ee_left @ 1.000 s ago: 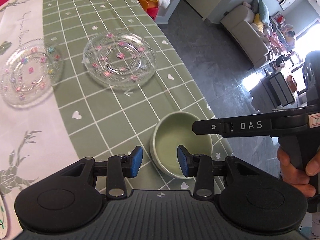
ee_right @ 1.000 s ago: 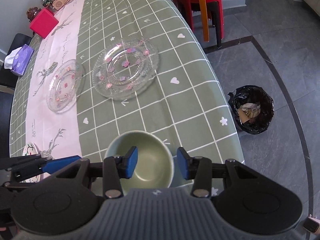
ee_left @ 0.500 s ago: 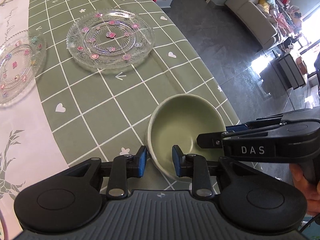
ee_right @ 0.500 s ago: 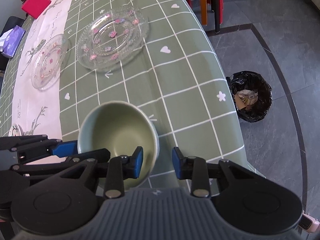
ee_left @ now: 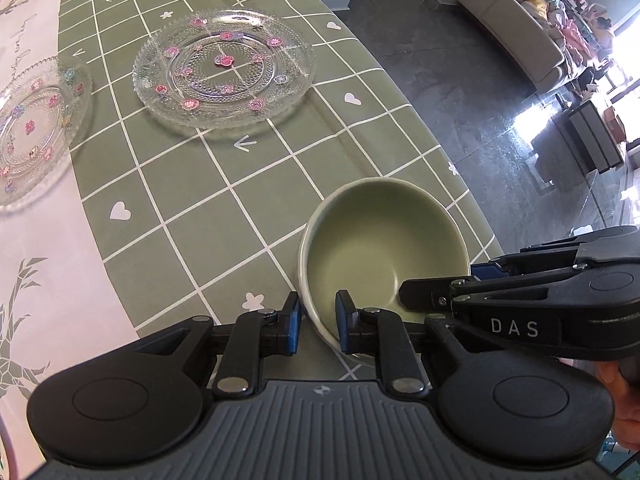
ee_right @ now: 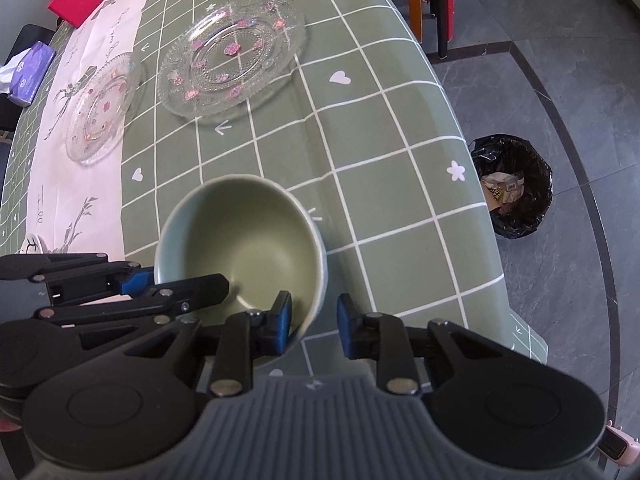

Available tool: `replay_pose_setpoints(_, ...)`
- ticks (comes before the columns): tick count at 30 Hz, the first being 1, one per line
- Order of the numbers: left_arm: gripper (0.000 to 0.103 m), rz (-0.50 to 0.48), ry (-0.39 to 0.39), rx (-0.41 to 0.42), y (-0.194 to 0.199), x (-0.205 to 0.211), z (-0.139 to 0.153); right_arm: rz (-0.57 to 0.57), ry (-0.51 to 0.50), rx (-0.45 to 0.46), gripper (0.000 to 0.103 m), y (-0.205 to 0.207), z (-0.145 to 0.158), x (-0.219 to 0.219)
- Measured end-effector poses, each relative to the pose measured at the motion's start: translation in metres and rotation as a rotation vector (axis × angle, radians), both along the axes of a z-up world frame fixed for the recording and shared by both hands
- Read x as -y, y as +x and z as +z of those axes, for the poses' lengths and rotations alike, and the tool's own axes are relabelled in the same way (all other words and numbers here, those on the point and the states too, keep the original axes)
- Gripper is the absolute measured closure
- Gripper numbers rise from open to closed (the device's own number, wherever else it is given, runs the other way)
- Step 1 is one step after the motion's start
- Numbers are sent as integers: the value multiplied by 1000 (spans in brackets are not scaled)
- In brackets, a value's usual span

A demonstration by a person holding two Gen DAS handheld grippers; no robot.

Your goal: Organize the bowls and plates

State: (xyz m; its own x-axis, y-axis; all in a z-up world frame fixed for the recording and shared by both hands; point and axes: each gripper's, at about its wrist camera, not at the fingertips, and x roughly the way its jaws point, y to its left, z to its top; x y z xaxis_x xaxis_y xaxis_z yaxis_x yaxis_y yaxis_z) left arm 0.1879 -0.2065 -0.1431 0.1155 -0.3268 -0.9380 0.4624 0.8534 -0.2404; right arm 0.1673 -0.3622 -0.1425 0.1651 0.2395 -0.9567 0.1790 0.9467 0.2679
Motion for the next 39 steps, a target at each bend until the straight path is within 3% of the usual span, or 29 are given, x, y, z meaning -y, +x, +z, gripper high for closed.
replay_pose_setpoints(6,83,9,3,11,-2,2,-3,-11,16,2,89,0,0,-2)
replay_pose_setpoints(13,85,82,-10,36,-7,-2,-2,-69,31,32,90,-7,-1,1)
replay_pose_setpoints(27,89,341,-51,205,-41,-12,-2,-260,59,236,90,-42,-4,-5)
replay_pose_setpoints(30,89,385,-81,251,-50,-15,-3,-283,50,265,82,-50,-6,-9)
replay_pose_setpoints(35,86,423,-120,322,-62,-21,-5,-341,51,314,81,-65,-9,-13)
replay_pose_setpoints(39,86,396,-125,368,-70,-19,-5,-374,46,354,82,-72,-10,-13)
